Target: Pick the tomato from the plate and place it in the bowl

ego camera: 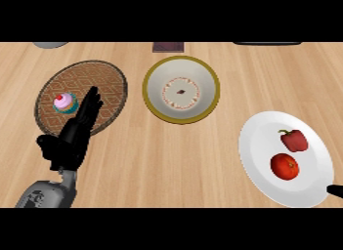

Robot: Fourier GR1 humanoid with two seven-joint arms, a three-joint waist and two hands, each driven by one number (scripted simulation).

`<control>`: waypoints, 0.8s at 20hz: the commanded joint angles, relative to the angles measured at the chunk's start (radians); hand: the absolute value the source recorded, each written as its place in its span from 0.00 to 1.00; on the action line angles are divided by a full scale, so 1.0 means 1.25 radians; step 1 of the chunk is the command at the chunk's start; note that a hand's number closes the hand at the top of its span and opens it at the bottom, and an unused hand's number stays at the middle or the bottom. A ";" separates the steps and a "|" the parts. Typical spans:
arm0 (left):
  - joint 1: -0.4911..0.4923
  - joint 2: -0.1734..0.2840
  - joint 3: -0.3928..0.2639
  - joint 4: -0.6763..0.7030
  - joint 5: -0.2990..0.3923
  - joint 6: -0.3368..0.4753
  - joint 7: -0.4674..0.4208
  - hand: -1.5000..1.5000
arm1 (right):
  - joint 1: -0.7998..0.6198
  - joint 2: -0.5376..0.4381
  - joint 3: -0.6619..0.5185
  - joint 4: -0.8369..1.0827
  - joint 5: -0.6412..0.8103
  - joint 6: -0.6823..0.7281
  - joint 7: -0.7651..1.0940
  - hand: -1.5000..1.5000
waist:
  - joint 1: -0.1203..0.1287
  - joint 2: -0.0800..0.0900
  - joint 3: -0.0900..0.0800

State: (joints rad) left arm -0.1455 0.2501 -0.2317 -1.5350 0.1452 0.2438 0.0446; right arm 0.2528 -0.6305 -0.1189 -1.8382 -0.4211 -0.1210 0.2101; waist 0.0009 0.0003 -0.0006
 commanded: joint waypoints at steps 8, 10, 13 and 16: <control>0.016 -0.052 0.002 0.005 -0.055 0.001 -0.012 0.50 | -0.021 0.026 0.057 0.092 0.070 0.128 0.075 0.00 | -0.003 -0.001 0.001; -0.028 -0.028 0.070 0.045 -0.014 -0.052 -0.008 0.50 | 0.011 0.065 0.040 0.080 0.072 0.156 0.023 0.00 | -0.005 -0.001 0.000; 0.001 -0.065 0.046 0.021 -0.055 -0.042 -0.009 0.50 | -0.020 0.088 0.009 0.043 0.077 0.165 0.091 0.00 | -0.004 -0.001 0.000; 0.012 -0.065 0.055 0.029 -0.056 -0.049 -0.020 0.50 | -0.009 0.112 -0.017 0.161 0.077 0.228 -0.039 0.00 | -0.004 0.000 0.001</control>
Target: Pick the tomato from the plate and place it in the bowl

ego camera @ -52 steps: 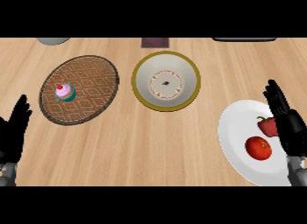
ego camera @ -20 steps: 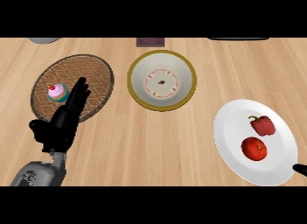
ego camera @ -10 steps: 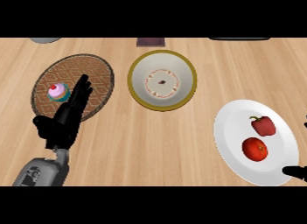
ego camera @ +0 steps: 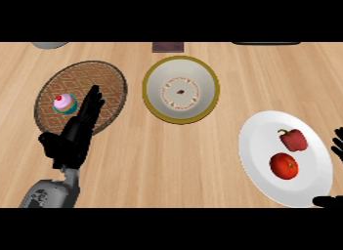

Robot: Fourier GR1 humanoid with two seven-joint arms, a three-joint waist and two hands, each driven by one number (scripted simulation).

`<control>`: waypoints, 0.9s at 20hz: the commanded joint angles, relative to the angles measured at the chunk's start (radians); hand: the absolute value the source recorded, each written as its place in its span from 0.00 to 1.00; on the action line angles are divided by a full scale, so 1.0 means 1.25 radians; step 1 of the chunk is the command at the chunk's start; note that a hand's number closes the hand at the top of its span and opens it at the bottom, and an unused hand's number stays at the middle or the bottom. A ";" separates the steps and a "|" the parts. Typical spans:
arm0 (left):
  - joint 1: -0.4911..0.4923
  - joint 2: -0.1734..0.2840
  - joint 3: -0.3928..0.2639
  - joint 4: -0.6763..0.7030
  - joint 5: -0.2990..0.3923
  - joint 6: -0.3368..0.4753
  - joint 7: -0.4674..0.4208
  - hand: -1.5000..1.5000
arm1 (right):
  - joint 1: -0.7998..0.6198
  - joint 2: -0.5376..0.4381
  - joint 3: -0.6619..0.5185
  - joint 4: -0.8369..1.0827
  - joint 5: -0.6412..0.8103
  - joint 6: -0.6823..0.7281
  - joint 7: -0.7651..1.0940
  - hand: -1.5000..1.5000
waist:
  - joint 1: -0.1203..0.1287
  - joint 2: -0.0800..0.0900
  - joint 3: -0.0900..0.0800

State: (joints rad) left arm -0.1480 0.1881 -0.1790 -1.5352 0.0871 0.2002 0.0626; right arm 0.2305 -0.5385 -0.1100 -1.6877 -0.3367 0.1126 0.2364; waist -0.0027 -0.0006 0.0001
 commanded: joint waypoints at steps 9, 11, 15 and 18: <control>0.007 -0.039 0.030 -0.016 -0.040 -0.026 0.014 0.50 | 0.037 0.135 -0.057 -0.041 -0.011 0.062 -0.020 0.00 | -0.002 0.000 0.000; 0.016 -0.026 0.050 -0.032 -0.046 -0.041 0.027 0.50 | -0.021 0.131 -0.075 -0.038 -0.020 0.062 0.039 0.00 | 0.001 0.000 0.000; 0.012 -0.049 0.064 0.052 -0.045 -0.058 -0.059 0.50 | 0.005 0.185 -0.064 0.033 0.011 0.084 -0.032 0.00 | 0.000 0.000 0.000; -0.015 -0.041 0.091 0.016 -0.034 -0.086 0.019 0.50 | 0.000 0.203 -0.068 -0.019 0.022 0.079 0.023 0.00 | 0.000 0.000 0.000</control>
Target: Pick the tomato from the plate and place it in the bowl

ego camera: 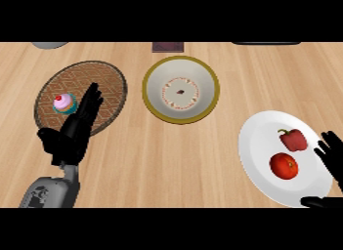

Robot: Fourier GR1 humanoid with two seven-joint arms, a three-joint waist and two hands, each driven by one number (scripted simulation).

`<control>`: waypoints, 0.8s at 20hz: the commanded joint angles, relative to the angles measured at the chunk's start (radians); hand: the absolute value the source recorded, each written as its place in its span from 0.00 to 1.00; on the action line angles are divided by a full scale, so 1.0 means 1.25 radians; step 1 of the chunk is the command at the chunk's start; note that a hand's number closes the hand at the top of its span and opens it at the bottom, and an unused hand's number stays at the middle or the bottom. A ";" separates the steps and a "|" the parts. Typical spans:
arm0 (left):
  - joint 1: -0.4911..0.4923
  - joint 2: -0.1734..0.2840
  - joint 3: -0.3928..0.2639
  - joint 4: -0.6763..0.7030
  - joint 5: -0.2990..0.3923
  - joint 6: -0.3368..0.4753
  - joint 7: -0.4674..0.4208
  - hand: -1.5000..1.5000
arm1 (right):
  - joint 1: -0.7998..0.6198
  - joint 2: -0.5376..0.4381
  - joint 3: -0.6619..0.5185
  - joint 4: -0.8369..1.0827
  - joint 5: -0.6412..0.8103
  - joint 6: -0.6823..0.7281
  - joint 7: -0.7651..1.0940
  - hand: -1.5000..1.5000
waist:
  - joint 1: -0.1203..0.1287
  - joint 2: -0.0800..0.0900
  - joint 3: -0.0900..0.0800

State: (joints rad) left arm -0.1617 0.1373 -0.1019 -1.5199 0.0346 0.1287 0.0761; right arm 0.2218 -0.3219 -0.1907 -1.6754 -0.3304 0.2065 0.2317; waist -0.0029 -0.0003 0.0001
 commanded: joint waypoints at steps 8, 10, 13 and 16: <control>-0.019 -0.024 0.032 0.026 -0.035 -0.022 -0.007 0.50 | -0.052 0.111 0.039 0.079 0.108 -0.024 -0.049 0.00 | 0.001 0.000 0.000; 0.019 -0.061 0.003 0.024 -0.063 0.001 -0.043 0.50 | -0.074 0.081 -0.006 0.158 0.102 0.016 -0.088 0.00 | 0.001 0.000 0.000; -0.009 -0.056 -0.008 -0.028 -0.065 0.006 0.042 0.50 | -0.094 0.091 0.028 0.213 0.193 -0.048 -0.097 0.00 | 0.004 0.000 0.000; 0.049 -0.023 0.000 -0.086 -0.041 -0.036 0.055 0.50 | -0.068 0.060 0.026 0.229 0.221 -0.025 -0.116 0.00 | 0.005 0.000 0.000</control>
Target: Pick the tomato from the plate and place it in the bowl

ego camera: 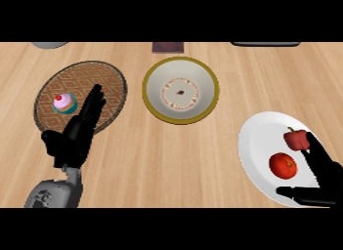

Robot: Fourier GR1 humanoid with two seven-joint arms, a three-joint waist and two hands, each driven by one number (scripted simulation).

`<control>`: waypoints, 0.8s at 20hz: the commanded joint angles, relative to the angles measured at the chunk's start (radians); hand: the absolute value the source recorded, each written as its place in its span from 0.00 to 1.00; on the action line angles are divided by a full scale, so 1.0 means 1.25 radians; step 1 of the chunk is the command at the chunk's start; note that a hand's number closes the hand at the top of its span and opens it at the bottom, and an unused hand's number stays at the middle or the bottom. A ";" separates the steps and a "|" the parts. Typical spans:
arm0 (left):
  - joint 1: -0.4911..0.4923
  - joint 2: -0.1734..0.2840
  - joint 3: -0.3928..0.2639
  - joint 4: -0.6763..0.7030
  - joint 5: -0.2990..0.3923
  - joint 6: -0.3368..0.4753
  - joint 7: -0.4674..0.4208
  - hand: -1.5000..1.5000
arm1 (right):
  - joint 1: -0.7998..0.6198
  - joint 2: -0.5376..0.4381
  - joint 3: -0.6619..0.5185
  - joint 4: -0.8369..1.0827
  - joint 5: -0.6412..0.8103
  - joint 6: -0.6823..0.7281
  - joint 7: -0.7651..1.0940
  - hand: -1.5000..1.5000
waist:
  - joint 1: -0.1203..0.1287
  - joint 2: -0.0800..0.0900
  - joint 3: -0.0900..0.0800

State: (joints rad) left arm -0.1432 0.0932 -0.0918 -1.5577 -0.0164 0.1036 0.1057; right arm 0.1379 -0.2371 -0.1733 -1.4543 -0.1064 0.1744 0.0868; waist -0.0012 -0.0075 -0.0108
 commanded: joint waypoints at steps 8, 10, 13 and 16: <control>0.025 -0.003 0.005 0.002 -0.008 -0.013 -0.028 0.50 | -0.061 0.045 0.065 0.128 0.093 -0.015 -0.049 0.00 | 0.004 0.006 0.009; -0.013 -0.026 -0.002 0.025 -0.019 0.008 -0.017 0.50 | -0.086 -0.001 0.090 0.133 0.131 0.028 -0.094 1.00 | 0.006 0.008 0.009; 0.049 0.006 0.011 -0.026 -0.001 -0.023 -0.037 0.50 | -0.076 0.008 0.120 0.140 0.192 -0.001 -0.151 1.00 | 0.013 0.006 0.009; -0.007 -0.019 0.007 0.038 -0.021 -0.003 -0.029 0.50 | -0.018 0.022 0.154 0.082 0.217 0.000 -0.169 1.00 | -0.002 0.006 0.008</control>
State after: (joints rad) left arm -0.1310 0.0845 -0.0813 -1.5557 -0.0329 0.0958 0.0834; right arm 0.0850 -0.2418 -0.0507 -1.3551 0.1043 0.1775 -0.1037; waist -0.0023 -0.0112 -0.0163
